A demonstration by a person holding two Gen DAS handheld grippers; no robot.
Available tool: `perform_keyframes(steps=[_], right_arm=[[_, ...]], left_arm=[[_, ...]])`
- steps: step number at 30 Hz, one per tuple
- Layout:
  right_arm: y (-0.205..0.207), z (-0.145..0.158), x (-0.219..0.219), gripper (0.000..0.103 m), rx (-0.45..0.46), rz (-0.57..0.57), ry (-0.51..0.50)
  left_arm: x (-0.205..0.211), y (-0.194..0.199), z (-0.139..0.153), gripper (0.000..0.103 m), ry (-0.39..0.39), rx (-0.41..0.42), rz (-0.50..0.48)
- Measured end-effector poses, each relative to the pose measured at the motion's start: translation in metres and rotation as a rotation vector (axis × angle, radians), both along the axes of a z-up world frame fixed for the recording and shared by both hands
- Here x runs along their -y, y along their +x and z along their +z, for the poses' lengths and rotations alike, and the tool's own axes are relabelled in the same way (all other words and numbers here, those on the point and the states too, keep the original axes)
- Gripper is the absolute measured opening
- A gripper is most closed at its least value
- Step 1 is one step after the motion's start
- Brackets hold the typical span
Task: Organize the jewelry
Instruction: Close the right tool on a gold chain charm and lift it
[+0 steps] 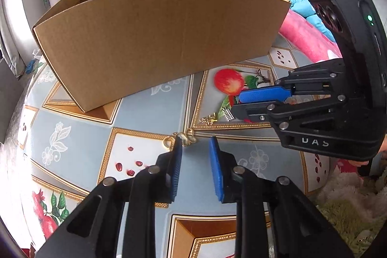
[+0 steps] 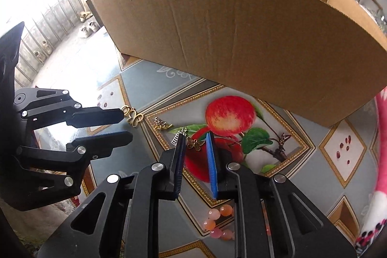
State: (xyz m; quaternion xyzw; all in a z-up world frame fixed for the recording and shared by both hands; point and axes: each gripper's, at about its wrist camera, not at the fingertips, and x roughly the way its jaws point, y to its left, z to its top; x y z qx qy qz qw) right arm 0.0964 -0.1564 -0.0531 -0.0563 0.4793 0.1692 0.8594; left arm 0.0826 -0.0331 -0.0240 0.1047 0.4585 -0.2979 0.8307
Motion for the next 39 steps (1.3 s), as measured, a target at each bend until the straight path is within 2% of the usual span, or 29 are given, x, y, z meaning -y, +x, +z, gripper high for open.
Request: perform_keyframes(steps=[3, 5, 21, 29, 32, 34, 39], right_arm=[[-0.001, -0.004, -0.007, 0.014, 0.017, 0.006, -0.04], [-0.002, -0.005, -0.009, 0.008, 0.02, 0.009, -0.05], [-0.015, -0.005, 0.027, 0.008, -0.014, -0.058, -0.003], [-0.019, -0.004, 0.032, 0.008, -0.009, -0.056, 0.01], [-0.019, -0.002, 0.034, 0.008, -0.006, -0.056, 0.014], [-0.019, -0.002, 0.034, 0.008, -0.004, -0.057, 0.015], [-0.019, -0.001, 0.036, 0.007, -0.005, -0.059, 0.024]], left_arm=[[0.0, 0.001, -0.001, 0.022, -0.002, -0.003, 0.0], [-0.001, 0.001, 0.0, 0.022, -0.002, -0.003, 0.001], [-0.004, 0.01, -0.001, 0.022, -0.038, -0.057, 0.065], [0.0, 0.01, 0.0, 0.022, -0.003, -0.027, 0.061], [0.005, 0.009, -0.001, 0.018, 0.03, -0.005, 0.057], [0.007, 0.008, -0.001, 0.012, 0.057, 0.013, 0.056], [0.005, 0.007, -0.002, 0.007, 0.06, 0.015, 0.058]])
